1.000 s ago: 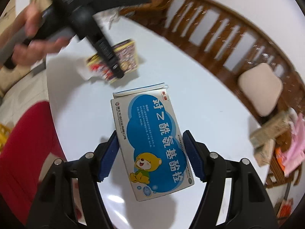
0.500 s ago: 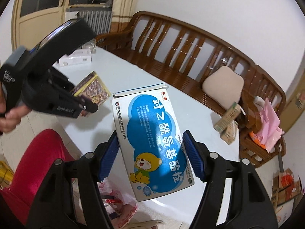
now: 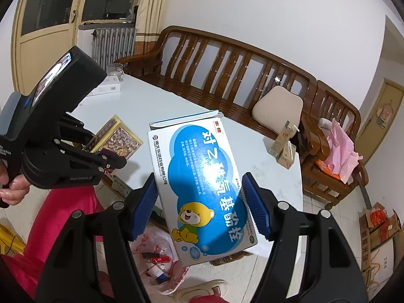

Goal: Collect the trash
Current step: 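Carry the yellow-purple box and blue-white box in both tools down to the bag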

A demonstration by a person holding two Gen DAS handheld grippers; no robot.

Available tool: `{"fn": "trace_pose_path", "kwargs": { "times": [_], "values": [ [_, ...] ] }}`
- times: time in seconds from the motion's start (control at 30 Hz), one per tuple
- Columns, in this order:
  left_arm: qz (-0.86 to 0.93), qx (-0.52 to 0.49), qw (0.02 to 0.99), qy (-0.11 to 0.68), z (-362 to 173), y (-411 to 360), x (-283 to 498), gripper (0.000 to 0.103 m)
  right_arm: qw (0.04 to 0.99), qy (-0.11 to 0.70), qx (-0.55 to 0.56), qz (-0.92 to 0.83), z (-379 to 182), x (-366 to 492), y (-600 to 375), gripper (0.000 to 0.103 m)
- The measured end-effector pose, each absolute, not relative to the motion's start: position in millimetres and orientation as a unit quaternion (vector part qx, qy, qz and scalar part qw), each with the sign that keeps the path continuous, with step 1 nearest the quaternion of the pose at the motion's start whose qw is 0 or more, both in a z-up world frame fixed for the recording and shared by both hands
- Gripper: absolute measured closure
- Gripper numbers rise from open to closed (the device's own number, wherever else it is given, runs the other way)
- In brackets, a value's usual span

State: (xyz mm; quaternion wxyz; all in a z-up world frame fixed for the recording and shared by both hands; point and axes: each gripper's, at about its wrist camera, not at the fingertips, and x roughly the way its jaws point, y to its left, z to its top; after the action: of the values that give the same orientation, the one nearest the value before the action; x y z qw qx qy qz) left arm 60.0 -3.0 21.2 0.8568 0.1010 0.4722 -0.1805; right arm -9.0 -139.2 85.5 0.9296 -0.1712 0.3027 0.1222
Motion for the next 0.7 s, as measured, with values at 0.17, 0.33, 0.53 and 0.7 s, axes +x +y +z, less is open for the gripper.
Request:
{"fn": "trace_pose_path", "kwargs": {
  "times": [0.17,0.33,0.53,0.7],
  "values": [
    [-0.196,0.103,0.855,0.469,12,-9,34,0.083,0.93,0.303,-0.171,0.118,77,-30,-139,0.037],
    [-0.206,0.105,0.85,0.473,-6,-13,14,0.083,0.928,0.312,-0.163,0.122,61,-51,-136,0.037],
    [-0.208,0.104,0.843,0.485,-31,-14,-1,0.083,0.925,0.324,-0.153,0.127,42,-66,-132,0.037],
    [-0.209,0.103,0.836,0.497,-51,-15,-7,0.083,0.923,0.333,-0.149,0.125,28,-74,-127,0.037]
  ]
}}
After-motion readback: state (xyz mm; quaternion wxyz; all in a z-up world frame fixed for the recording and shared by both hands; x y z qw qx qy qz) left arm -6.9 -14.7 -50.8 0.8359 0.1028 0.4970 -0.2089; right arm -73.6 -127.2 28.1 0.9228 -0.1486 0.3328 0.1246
